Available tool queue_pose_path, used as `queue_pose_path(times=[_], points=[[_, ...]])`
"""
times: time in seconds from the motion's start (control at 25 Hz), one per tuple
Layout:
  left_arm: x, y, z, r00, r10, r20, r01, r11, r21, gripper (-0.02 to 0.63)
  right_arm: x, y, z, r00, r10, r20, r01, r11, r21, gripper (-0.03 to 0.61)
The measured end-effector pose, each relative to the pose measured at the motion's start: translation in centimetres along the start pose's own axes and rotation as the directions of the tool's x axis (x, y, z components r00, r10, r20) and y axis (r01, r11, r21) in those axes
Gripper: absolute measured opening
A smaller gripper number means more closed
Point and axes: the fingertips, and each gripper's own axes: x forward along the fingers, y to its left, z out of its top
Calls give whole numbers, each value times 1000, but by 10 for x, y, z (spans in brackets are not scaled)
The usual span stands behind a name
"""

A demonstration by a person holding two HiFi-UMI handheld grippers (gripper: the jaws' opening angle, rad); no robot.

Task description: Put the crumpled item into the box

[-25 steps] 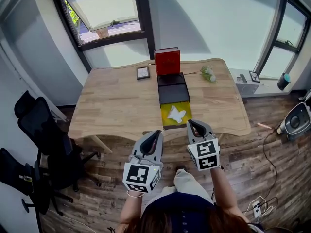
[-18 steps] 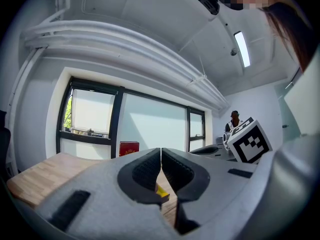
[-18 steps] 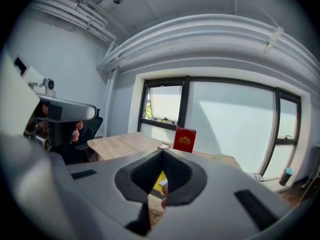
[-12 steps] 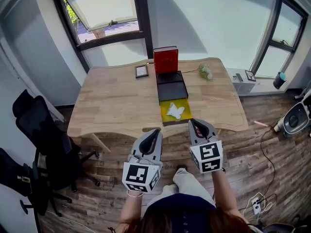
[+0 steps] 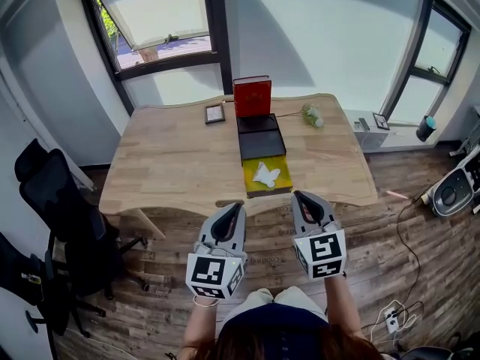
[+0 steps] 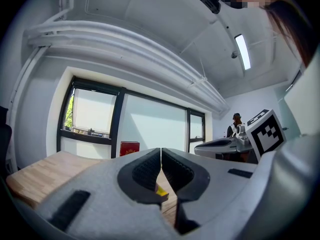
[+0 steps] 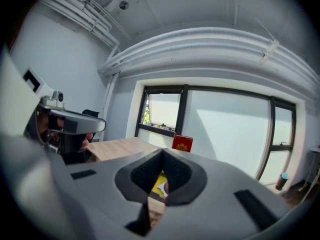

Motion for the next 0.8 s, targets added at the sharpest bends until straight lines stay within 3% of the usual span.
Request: queue_pose_path(times=[0.8], points=[[0,-40,1,999,51,-10,-51,999,-8,29,-48,-10,10,997,61,38,-60,998,-32,25]])
